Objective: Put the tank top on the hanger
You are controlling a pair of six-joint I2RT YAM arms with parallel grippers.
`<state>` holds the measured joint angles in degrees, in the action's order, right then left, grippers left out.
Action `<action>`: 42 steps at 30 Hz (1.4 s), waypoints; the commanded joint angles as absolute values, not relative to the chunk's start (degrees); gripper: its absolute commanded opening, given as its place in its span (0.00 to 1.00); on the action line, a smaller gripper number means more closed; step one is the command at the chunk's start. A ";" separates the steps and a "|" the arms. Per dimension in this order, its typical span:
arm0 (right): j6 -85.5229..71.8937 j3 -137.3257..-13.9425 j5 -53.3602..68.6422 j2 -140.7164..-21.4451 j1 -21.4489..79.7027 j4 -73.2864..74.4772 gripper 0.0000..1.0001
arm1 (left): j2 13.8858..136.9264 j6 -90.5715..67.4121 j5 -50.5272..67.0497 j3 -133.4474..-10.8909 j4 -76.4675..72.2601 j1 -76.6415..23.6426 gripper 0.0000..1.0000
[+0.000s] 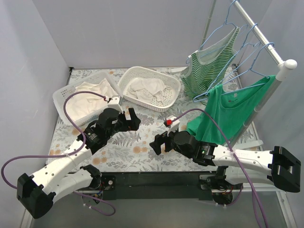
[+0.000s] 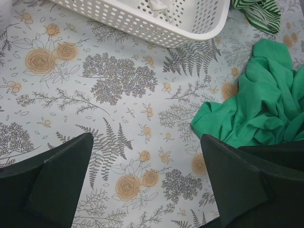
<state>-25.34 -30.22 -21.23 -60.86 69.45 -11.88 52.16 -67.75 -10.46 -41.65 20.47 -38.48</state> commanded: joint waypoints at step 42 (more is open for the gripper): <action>-31.11 -24.79 -20.30 -53.00 69.34 -11.34 0.96 | 117.32 -55.37 -15.47 -93.94 13.98 -27.07 0.67</action>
